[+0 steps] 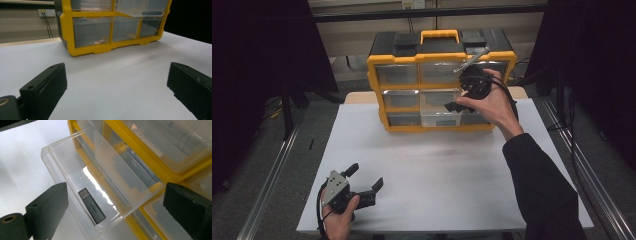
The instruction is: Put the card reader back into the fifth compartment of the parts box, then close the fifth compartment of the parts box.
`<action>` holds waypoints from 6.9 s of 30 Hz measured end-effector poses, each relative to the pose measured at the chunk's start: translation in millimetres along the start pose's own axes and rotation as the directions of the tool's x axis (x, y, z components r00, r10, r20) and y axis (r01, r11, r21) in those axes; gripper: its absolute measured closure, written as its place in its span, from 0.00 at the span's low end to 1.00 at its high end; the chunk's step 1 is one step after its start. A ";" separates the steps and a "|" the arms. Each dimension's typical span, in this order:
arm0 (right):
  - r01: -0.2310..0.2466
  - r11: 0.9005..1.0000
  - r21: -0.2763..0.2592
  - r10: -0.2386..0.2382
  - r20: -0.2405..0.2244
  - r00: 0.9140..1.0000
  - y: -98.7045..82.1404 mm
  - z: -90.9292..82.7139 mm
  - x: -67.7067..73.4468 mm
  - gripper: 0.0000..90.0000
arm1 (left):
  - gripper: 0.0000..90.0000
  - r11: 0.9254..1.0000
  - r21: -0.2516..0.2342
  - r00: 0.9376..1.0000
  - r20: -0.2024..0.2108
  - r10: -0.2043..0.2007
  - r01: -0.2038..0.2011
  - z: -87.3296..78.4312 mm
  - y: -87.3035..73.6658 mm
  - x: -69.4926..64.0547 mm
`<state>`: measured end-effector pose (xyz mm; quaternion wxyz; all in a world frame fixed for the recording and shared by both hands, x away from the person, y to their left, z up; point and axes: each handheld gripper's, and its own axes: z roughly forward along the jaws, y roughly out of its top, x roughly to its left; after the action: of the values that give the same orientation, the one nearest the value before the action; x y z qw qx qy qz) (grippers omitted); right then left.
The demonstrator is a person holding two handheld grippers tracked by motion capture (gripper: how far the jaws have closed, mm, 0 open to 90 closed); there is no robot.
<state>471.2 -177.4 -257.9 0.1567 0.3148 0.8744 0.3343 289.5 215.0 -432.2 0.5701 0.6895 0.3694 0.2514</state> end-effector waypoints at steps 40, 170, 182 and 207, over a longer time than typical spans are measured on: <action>-0.102 0.940 -0.326 0.139 0.094 0.986 -76.6 -3.2 26.1 0.05 | 0.03 1.000 -0.009 0.999 -0.032 -0.014 0.014 -0.6 -0.1 2.8; -0.193 0.792 -0.578 0.260 0.034 0.965 -236.0 3.0 106.8 0.04 | 0.03 0.999 -0.004 0.999 -0.038 -0.039 0.039 0.6 -1.3 2.1; -0.163 0.787 -0.595 0.208 0.006 0.978 -213.8 7.4 111.7 0.07 | 0.03 0.999 -0.006 0.999 -0.038 -0.036 0.036 0.0 -1.1 2.2; -0.128 0.783 -0.609 0.127 -0.045 0.991 -168.6 20.1 111.2 0.13 | 0.03 0.999 -0.008 0.999 -0.036 -0.032 0.032 -0.5 -0.8 2.0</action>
<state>322.1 -192.3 -394.9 0.2264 0.3054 0.6966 0.6085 290.1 217.0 -433.0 0.5701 0.6766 0.3895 0.2559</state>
